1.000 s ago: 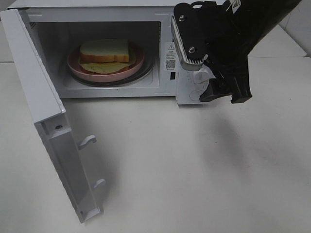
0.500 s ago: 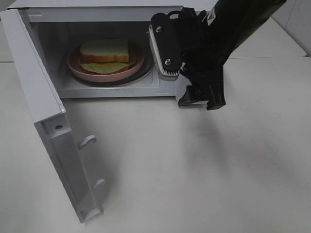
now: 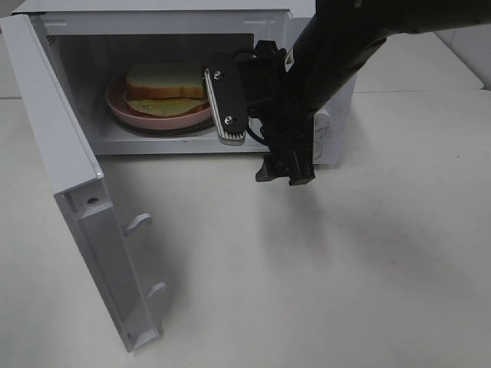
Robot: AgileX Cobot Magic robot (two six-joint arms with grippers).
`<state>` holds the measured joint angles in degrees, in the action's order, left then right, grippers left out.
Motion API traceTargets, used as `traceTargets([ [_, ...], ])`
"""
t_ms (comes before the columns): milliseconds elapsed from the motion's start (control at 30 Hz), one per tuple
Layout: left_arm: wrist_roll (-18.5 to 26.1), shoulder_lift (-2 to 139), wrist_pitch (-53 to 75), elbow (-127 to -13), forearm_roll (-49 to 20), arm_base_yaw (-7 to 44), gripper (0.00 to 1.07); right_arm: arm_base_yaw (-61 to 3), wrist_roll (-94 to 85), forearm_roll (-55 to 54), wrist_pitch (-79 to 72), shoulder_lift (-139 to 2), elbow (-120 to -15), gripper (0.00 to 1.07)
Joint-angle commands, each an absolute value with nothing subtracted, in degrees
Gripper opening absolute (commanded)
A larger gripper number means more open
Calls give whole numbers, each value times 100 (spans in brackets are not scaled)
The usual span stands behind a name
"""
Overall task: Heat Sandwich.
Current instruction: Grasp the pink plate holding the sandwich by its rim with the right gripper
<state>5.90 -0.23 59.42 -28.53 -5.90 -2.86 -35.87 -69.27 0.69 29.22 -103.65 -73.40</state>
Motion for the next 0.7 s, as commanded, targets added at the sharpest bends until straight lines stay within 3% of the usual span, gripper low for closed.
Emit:
traceTargets([
  [33, 579, -149, 5907, -2830, -602, -241, 103, -3633, -6893, 97, 2830, -10542, -7552, 91],
  [700, 579, -149, 5907, -2830, -602, -241, 103, -3930, -6887, 252, 2790, -12479, -9815, 88],
])
